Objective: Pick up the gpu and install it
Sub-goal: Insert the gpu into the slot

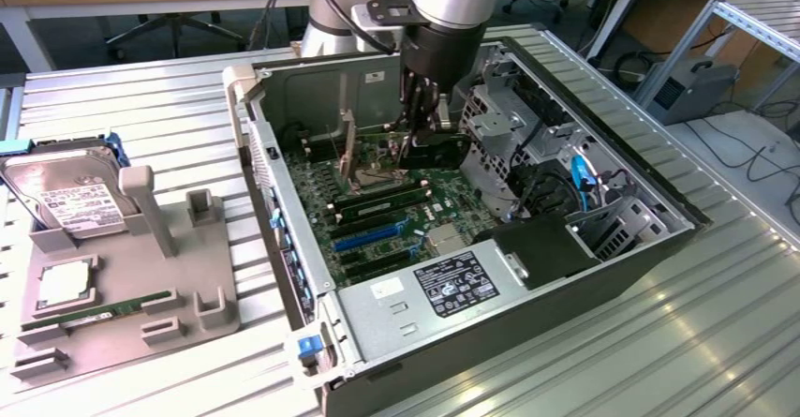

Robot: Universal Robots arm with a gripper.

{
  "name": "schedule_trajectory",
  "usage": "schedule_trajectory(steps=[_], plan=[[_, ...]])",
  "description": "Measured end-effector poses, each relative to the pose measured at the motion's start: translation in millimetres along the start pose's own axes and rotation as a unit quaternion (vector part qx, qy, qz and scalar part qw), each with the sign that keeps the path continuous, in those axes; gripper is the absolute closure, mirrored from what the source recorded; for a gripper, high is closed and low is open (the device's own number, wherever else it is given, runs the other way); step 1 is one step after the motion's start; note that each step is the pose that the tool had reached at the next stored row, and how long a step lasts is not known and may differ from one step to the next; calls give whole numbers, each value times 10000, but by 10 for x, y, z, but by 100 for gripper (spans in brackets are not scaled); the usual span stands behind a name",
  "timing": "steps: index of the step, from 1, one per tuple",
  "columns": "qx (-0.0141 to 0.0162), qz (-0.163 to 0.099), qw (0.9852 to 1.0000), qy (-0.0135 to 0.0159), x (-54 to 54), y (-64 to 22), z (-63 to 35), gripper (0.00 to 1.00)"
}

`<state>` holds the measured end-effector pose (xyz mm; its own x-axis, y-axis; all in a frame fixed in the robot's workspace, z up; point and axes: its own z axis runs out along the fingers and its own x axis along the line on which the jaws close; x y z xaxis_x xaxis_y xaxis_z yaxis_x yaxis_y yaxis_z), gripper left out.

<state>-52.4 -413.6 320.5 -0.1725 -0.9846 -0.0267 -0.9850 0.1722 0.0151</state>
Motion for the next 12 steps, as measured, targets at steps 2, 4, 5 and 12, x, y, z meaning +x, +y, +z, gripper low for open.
schedule_trajectory(steps=[2,4,5,12], plan=[[0,-19,10000,0,0,0,0,73],[-1,-48,10000,1,0,0,0,73],[-2,-63,10000,1,0,0,0,73],[-3,-134,9999,2,0,0,0,73]])
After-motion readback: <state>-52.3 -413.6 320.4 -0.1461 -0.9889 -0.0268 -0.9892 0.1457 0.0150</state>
